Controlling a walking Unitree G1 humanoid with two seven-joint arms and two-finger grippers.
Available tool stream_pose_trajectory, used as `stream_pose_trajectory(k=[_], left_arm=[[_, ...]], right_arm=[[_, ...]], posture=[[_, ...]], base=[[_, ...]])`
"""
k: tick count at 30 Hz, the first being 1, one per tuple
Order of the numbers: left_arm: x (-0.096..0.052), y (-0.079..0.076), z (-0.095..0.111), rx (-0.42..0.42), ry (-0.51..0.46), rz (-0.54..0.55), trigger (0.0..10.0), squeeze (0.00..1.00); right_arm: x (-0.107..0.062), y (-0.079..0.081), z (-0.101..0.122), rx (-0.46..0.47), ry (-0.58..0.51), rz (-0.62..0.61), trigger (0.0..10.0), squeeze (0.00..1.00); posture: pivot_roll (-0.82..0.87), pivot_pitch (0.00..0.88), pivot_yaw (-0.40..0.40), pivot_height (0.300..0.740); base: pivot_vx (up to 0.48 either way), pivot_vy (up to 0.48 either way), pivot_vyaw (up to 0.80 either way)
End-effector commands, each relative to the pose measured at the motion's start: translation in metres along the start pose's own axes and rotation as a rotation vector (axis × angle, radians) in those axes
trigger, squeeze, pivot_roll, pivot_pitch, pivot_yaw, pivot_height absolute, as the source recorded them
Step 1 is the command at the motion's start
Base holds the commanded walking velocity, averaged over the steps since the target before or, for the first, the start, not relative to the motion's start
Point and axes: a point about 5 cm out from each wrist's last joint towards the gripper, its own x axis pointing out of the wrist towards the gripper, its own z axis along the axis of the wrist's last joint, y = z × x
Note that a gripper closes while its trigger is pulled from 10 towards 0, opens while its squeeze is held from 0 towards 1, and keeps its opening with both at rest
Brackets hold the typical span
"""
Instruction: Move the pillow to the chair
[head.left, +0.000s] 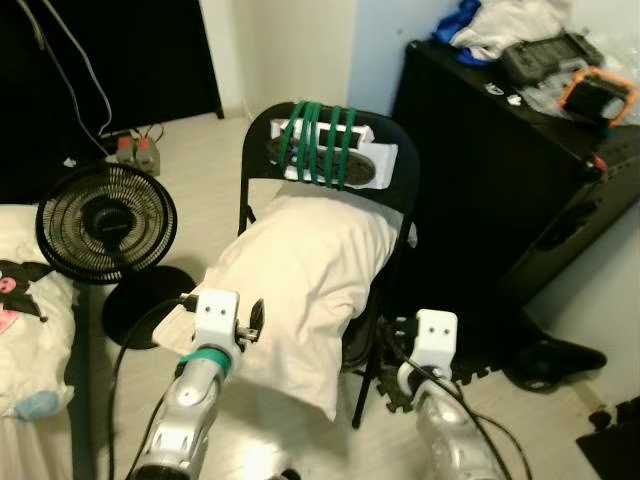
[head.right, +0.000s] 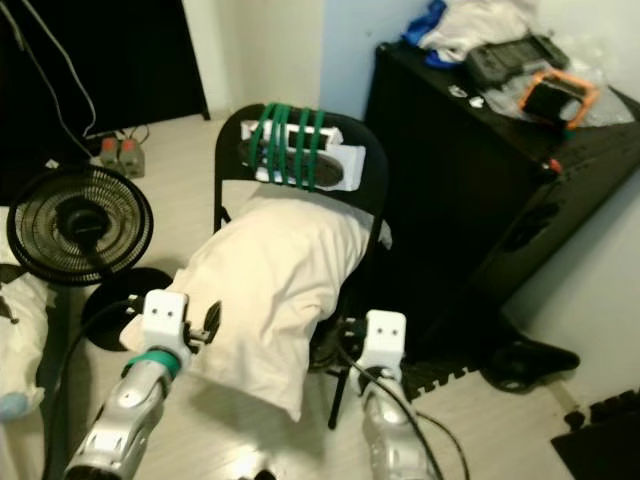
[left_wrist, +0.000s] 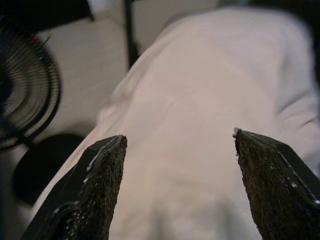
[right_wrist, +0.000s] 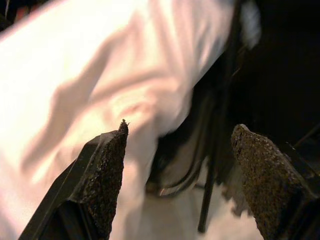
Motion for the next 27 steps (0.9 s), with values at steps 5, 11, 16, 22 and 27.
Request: stream_pose_trajectory(k=[5, 11, 16, 22, 27], left_arm=[[-0.003, -0.001, -0.015, -0.017, 0.057, -0.021, 10.0, 0.00], [0.000, -0.005, -0.016, -0.031, 0.062, -0.034, 10.0, 0.00], [0.000, -0.002, -0.028, -0.052, 0.113, -0.023, 10.0, 0.00], [-0.004, 0.002, -0.040, -0.018, 0.169, -0.027, 10.0, 0.00], [-0.010, 0.011, -0.051, -0.012, 0.219, 0.034, 10.0, 0.00]], right_arm=[[0.001, 0.007, -0.007, 0.008, 0.027, 0.012, 10.0, 0.00], [0.004, 0.012, -0.007, -0.001, 0.026, 0.034, 10.0, 0.00], [0.009, 0.016, -0.013, -0.013, 0.057, 0.051, 10.0, 0.00], [0.010, 0.022, -0.012, -0.014, 0.049, 0.072, 10.0, 0.00], [0.009, 0.024, -0.015, -0.034, 0.058, 0.080, 10.0, 0.00]], posture=[[0.01, 0.003, 0.061, 0.740], [0.02, 0.000, 0.065, 0.740], [0.03, 0.000, 0.077, 0.740], [0.02, 0.000, 0.098, 0.740], [0.02, 0.008, 0.104, 0.740]], base=[[0.000, 0.000, 0.80], [0.000, 0.000, 0.80], [0.000, 0.000, 0.80], [0.000, 0.000, 0.80], [0.000, 0.000, 0.80]])
